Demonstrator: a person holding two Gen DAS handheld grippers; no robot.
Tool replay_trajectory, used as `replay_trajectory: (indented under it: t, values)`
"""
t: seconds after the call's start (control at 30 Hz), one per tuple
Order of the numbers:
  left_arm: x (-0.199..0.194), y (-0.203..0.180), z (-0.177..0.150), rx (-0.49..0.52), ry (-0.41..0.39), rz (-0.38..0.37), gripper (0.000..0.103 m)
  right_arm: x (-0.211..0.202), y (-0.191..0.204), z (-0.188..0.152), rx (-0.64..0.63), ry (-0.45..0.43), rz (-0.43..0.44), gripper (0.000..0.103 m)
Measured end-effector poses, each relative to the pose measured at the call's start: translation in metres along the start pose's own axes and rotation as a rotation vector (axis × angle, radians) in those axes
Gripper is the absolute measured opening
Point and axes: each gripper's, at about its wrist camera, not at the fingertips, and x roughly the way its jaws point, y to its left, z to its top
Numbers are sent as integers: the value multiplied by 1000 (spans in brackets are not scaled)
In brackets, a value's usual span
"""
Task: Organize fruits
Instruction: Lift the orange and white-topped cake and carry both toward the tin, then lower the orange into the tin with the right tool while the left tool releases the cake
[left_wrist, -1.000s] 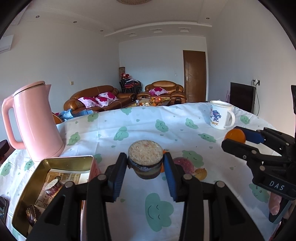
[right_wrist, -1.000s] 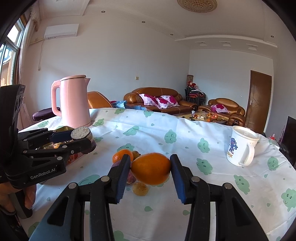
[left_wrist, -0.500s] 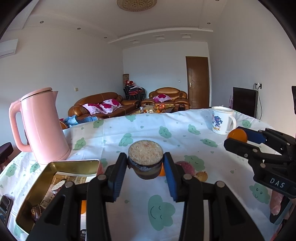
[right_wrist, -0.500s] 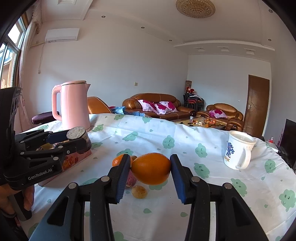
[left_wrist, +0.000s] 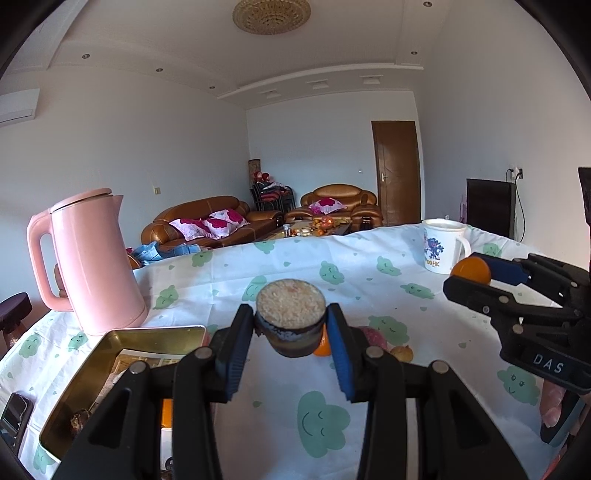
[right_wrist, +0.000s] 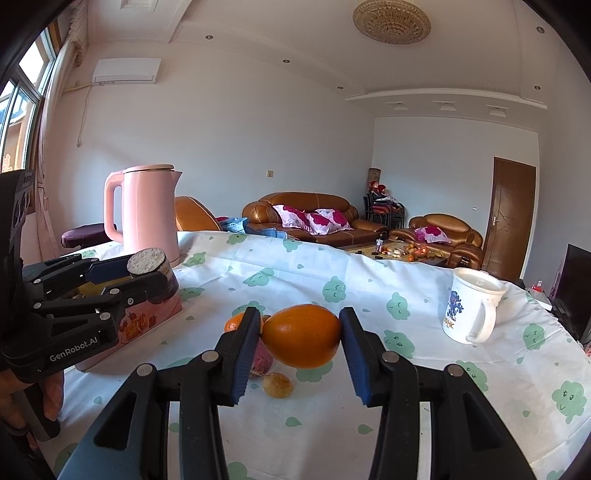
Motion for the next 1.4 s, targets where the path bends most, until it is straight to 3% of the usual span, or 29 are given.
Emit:
replay_trajectory:
  t: [0.47, 1.4]
  values:
    - [-2, 6, -1, -15, 13, 6, 42, 5, 16, 5, -60, 17, 12, 46]
    - [-19, 72, -5, -108, 36, 117, 42, 37, 91, 43, -131, 38, 213, 46]
